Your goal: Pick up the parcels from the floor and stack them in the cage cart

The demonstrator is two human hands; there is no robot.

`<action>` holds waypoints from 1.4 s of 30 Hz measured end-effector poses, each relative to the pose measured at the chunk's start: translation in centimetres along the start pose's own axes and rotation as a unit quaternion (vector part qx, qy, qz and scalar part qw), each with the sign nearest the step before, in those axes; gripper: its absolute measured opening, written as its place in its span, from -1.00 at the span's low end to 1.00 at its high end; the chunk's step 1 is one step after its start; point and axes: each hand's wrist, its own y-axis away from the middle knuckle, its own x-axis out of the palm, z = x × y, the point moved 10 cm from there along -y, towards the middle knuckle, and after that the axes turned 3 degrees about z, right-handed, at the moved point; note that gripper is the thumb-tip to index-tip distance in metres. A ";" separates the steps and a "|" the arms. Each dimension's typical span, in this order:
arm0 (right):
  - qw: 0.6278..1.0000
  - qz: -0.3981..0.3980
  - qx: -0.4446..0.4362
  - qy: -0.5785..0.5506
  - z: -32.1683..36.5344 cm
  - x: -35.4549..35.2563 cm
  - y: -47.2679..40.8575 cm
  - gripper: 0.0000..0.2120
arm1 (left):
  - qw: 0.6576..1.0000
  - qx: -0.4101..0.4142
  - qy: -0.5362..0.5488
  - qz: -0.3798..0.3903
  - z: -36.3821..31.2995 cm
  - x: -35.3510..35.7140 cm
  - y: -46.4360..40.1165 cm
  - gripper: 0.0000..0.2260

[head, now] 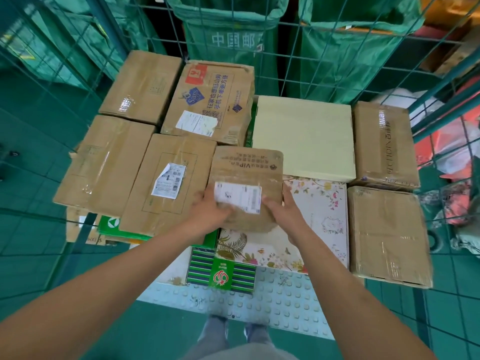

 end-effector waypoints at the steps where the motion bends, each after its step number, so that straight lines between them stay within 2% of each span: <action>1: 1.000 -0.007 0.005 0.000 0.2 0.3 -0.5 -0.21 | 0.999 0.024 -0.031 -0.009 -0.5 -0.3 0.5 -0.16; 4: 0.999 -0.033 0.041 -0.008 -1.5 0.5 -0.4 -0.23 | 0.982 0.090 -0.164 -0.009 -1.8 0.5 1.1 -0.21; 6: 0.997 -0.022 0.074 -0.007 -3.1 0.9 0.0 -0.24 | 0.966 0.101 -0.238 -0.005 -1.5 1.0 0.9 -0.22; 8: 0.995 -0.014 0.095 -0.017 -3.9 1.1 0.1 -0.25 | 0.959 0.107 -0.263 -0.012 -1.3 0.9 0.6 -0.21; 10: 0.995 -0.026 0.087 -0.030 -3.6 0.8 -0.4 -0.28 | 0.967 0.102 -0.234 -0.019 -1.4 0.6 0.3 -0.16; 13: 0.994 -0.034 0.083 -0.056 -3.2 0.5 -0.8 -0.31 | 0.992 0.063 -0.107 -0.005 -1.1 0.5 -0.5 -0.09; 15: 0.993 -0.037 0.086 -0.071 -3.6 0.3 -0.6 -0.33 | 0.995 0.064 -0.072 -0.004 -1.6 0.6 -0.8 -0.10; 19: 0.992 -0.061 0.085 -0.063 -3.4 -1.9 0.3 -0.41 | 0.993 0.099 -0.066 -0.029 -3.1 0.0 -0.2 -0.24; 23: 0.992 -0.098 0.072 0.014 -0.6 -5.9 1.8 -0.44 | 0.987 0.141 -0.073 -0.036 -6.8 -0.7 0.5 -0.37; 26: 0.989 -0.125 0.047 0.061 2.9 -8.9 2.7 -0.42 | 0.985 0.152 -0.073 -0.030 -10.1 -1.2 0.1 -0.37; 29: 0.988 -0.131 0.014 0.078 6.9 -11.1 3.5 -0.57 | 0.981 0.181 -0.061 -0.035 -13.3 -2.3 -0.1 -0.37; 35: 0.980 -0.162 -0.064 0.095 13.5 -13.9 1.6 -0.69 | 0.971 0.228 -0.048 -0.053 -18.8 -4.3 -1.6 -0.39; 38: 0.978 -0.156 -0.101 0.097 16.6 -14.0 -1.4 -0.68 | 0.969 0.233 -0.056 -0.065 -20.5 -5.8 -4.1 -0.39; 42: 0.978 -0.144 -0.131 0.081 20.2 -14.5 -8.0 -0.52 | 0.967 0.229 -0.067 -0.086 -22.8 -8.4 -9.3 -0.40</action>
